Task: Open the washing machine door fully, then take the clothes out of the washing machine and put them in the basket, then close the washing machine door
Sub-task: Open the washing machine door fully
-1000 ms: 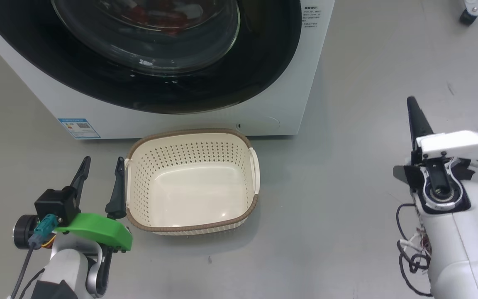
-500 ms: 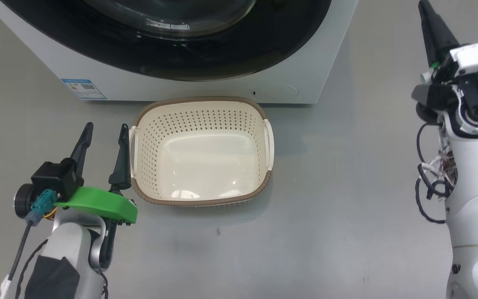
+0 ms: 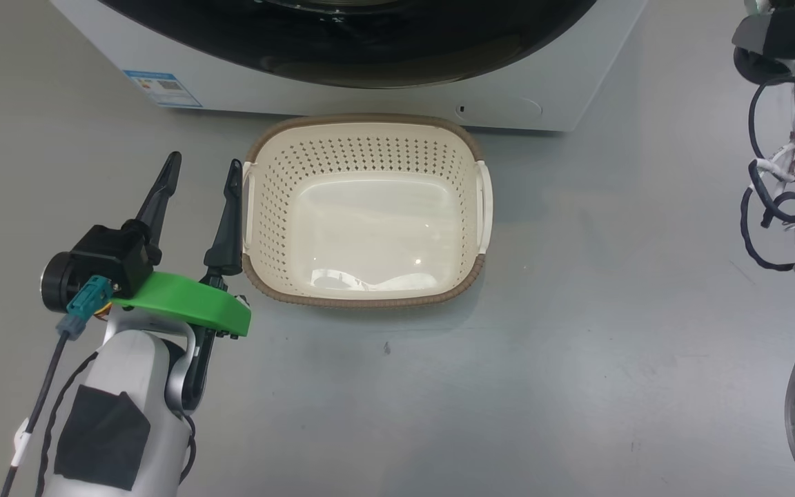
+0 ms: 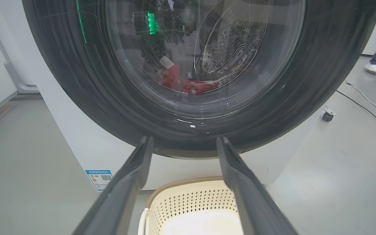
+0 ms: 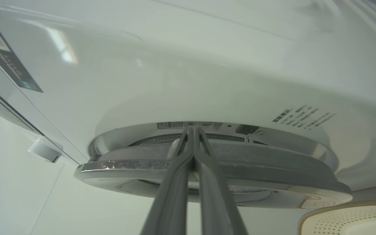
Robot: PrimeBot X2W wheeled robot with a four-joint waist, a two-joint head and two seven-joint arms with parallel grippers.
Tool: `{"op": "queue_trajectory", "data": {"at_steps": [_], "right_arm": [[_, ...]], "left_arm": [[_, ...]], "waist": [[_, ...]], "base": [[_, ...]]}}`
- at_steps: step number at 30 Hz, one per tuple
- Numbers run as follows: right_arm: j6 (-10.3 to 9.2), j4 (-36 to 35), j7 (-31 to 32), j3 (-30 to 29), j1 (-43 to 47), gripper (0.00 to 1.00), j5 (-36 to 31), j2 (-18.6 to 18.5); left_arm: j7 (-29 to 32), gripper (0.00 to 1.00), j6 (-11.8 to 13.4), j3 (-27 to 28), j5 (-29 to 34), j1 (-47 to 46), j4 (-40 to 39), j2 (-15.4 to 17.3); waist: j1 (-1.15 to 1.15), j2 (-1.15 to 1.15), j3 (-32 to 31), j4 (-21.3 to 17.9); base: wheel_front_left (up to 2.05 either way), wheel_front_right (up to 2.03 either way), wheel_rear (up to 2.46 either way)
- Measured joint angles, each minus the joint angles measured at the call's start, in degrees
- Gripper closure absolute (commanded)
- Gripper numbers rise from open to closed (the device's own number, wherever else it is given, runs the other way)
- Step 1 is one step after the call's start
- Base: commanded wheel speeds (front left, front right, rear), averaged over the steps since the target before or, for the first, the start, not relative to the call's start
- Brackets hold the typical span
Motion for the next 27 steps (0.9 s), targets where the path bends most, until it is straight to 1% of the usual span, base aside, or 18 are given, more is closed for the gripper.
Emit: {"op": "queue_trajectory", "data": {"at_steps": [1, 7, 13, 20, 25, 27], "right_arm": [[-0.08, 0.42, 0.45, 0.29, -0.66, 1.00, -0.04, -0.24], [-1.93, 2.64, 3.09, 0.93, -4.44, 1.00, -0.08, -1.52], [-3.03, 4.24, 5.21, 1.66, -7.61, 1.00, -0.11, -2.49], [-3.45, 5.99, 6.95, 2.12, -9.42, 1.00, -0.11, -3.27], [-3.32, 7.46, 8.15, 2.22, -10.43, 1.00, -0.08, -3.87], [-2.91, 7.94, 8.71, 2.23, -10.51, 1.00, -0.01, -4.01]], "left_arm": [[0.00, 0.00, 0.00, -0.12, 0.00, -0.22, 0.00, -0.10], [0.00, 0.00, -0.34, -0.71, -0.01, -0.67, 0.01, -0.32], [0.00, 0.00, -0.52, -0.86, -0.02, -1.41, -0.09, -0.65], [0.00, 0.00, -0.53, -0.88, -0.03, -1.55, -0.13, -1.08], [0.00, 0.00, -0.53, -0.60, -0.03, -1.57, -0.14, -1.20], [0.00, 0.00, -0.53, -0.54, -0.03, -1.58, -0.15, -1.26]], "waist": [[0.00, 0.00, 0.22, 0.35], [0.00, 0.00, 1.50, 2.42], [0.00, 0.00, 2.84, 4.40], [0.00, 0.00, 4.07, 6.13], [-0.01, 0.00, 4.69, 6.78], [-0.01, 0.00, 4.77, 6.85]], "base": [[0.00, 0.00, 0.00], [0.00, 0.00, 0.00], [0.00, 0.00, 0.00], [0.00, 0.00, 0.00], [0.00, 0.00, 0.00], [0.00, 0.00, 0.00]]}}
